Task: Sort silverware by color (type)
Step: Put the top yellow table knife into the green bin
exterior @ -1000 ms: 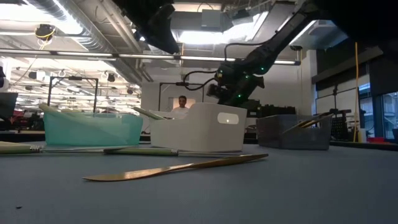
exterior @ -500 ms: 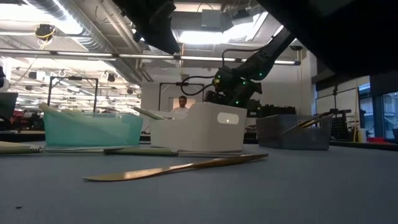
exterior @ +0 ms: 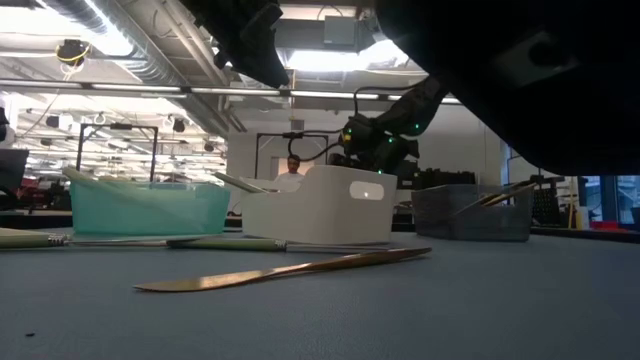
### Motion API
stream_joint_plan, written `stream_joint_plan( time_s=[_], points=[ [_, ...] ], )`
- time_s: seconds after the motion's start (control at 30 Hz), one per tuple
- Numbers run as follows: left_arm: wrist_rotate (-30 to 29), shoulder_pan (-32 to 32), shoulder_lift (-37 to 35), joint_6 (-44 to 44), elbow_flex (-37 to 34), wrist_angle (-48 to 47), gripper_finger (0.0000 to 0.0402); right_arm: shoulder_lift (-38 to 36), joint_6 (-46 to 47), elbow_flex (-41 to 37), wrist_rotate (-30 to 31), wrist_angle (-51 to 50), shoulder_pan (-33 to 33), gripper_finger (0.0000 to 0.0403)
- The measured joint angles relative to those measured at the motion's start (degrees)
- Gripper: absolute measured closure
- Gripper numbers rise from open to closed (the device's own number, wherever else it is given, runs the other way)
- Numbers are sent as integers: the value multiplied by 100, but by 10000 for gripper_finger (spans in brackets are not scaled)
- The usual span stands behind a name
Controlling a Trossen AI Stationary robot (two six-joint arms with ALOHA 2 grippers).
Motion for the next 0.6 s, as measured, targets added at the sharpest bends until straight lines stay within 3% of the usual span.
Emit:
stream_joint_plan(
  time_s=[0.23,0.6],
  points=[
    [0,0,0,0,0,1,264,-17,0,44,110,-42,7,259],
    [-2,0,0,-2,0,1,264,22,92,48,294,138,5,329]
  ],
)
